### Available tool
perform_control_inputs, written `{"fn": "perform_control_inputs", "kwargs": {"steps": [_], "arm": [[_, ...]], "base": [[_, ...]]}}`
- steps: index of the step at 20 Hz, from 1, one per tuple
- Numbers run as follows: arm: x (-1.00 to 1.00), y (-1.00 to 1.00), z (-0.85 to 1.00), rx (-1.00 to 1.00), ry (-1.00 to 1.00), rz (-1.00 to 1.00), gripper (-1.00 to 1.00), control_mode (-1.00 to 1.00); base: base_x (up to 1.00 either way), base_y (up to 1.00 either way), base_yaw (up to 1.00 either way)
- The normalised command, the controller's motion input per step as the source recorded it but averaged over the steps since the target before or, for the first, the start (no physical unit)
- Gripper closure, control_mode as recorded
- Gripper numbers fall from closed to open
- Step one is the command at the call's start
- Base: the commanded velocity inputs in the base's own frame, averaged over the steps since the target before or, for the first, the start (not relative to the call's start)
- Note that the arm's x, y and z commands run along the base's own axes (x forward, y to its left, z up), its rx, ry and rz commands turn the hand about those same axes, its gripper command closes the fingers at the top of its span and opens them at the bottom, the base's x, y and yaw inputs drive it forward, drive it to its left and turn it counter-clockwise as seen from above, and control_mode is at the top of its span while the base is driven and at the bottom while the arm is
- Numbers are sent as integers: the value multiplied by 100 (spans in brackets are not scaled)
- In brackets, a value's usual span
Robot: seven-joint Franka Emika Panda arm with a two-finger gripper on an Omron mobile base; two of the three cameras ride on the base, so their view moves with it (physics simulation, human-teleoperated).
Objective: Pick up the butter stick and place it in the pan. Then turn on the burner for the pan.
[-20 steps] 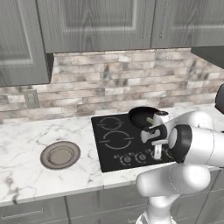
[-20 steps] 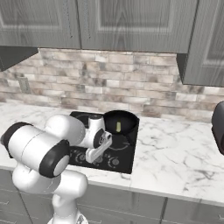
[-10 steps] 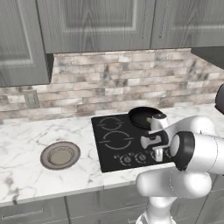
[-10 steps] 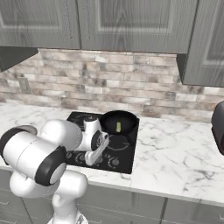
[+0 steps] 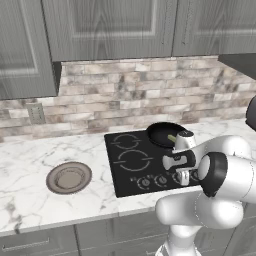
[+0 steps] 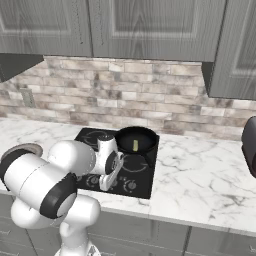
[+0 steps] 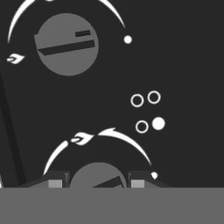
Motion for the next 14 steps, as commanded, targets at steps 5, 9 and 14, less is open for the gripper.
{"fn": "perform_control_inputs", "kwargs": {"steps": [5,9,14], "arm": [[-75,-28,-88,-9,-9,46,100,-100],[-71,-34,-87,-11,-10,47,100,-100],[-72,-35,-85,-11,-12,46,100,-100]], "base": [[0,0,0],[0,0,0],[0,0,0]]}}
